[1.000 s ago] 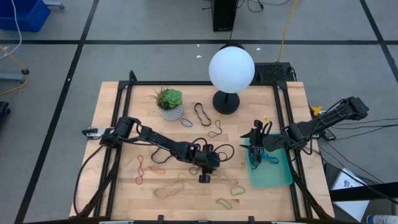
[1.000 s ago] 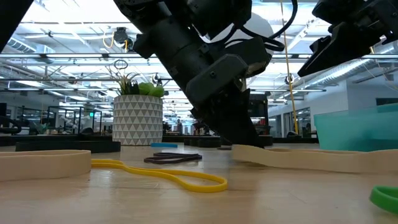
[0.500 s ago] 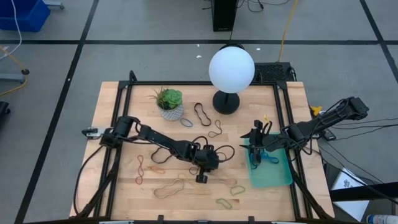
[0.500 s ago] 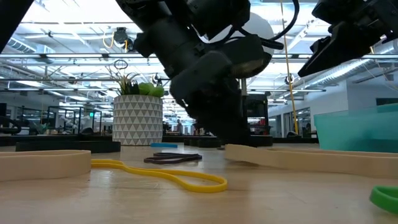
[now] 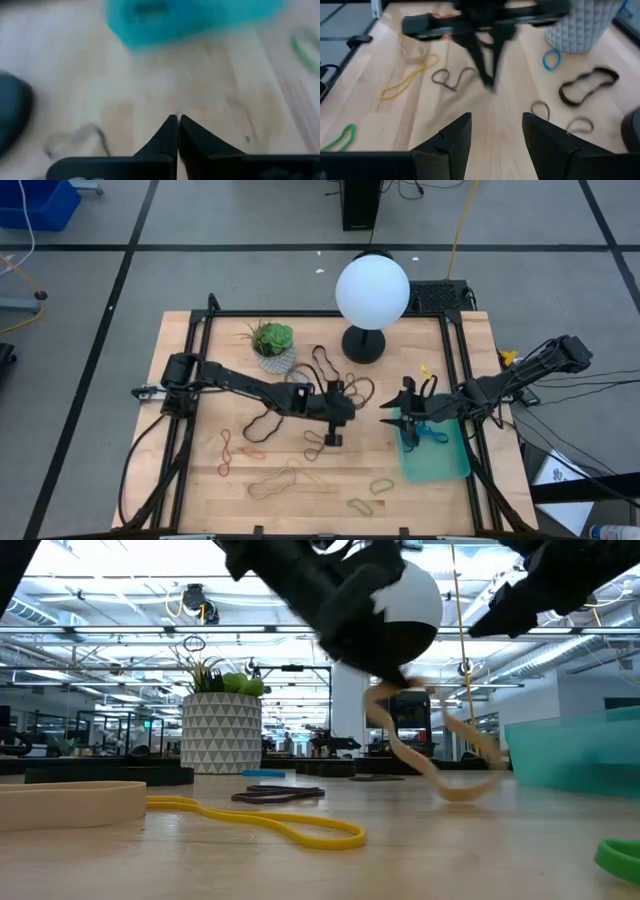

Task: Pick and place rubber bands into bin
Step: Put the right white rubber band into the bin

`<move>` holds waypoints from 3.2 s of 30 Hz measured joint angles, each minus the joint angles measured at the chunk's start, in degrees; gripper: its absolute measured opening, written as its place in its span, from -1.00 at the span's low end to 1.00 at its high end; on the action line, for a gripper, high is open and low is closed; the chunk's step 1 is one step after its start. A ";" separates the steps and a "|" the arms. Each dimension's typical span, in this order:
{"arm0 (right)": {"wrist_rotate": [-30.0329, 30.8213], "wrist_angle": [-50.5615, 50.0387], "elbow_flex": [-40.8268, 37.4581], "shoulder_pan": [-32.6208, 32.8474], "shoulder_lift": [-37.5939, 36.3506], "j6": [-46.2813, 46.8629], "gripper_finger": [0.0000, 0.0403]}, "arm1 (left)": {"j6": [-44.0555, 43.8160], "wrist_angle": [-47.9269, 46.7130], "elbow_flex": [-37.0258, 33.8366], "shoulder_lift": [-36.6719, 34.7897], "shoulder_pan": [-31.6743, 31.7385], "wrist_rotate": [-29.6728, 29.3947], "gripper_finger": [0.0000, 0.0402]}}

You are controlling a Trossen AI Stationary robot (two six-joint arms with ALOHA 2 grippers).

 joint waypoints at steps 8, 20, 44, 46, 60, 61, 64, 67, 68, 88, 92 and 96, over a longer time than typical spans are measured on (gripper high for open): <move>0.49 8.40 0.09 -0.84 2.90 -6.43 -0.16 | 0.19 6.67 -0.01 -0.70 2.26 -0.30 -0.93; 3.65 15.20 0.00 -2.33 12.82 -9.23 -0.16 | -0.39 6.87 -0.01 -0.70 2.38 -3.11 -0.97; 8.28 16.77 0.00 -2.76 17.68 -10.10 -0.16 | -0.24 5.34 -0.01 -0.70 1.84 -2.65 -0.96; 8.19 16.63 0.00 -2.76 17.68 -9.43 -0.16 | -0.23 5.38 -0.01 -0.70 1.73 -2.67 -0.97; 8.02 15.74 0.00 -2.76 17.68 -8.66 -0.75 | -0.04 5.45 -0.01 -0.70 1.73 -2.73 -0.91; 8.02 15.72 0.00 -2.76 17.68 -8.89 -0.82 | -0.04 5.46 -0.01 -0.70 1.69 -2.73 -0.91; 8.04 15.61 0.00 -2.76 17.66 -10.26 -0.96 | -0.03 5.42 -0.01 -0.70 1.69 -2.71 -0.96; 8.04 15.61 0.00 -2.76 17.66 -10.28 -0.95 | -0.04 5.42 -0.01 -0.70 1.72 -2.71 -0.96; 8.04 15.61 0.00 -2.76 17.66 -10.24 -0.96 | -0.04 5.42 -0.01 -0.70 1.72 -2.72 -0.93; 8.13 15.12 0.00 -2.76 17.63 -11.13 -0.99 | -2.10 3.84 -0.01 -0.70 1.74 -2.97 -0.36; 9.19 13.43 0.00 -2.59 15.60 -11.64 -1.00 | 0.06 1.96 -0.01 -1.06 1.74 -2.97 -0.22; 9.87 11.14 0.02 -2.26 10.66 -11.91 -1.00 | -0.23 -1.51 0.04 -1.67 1.85 -2.97 -0.12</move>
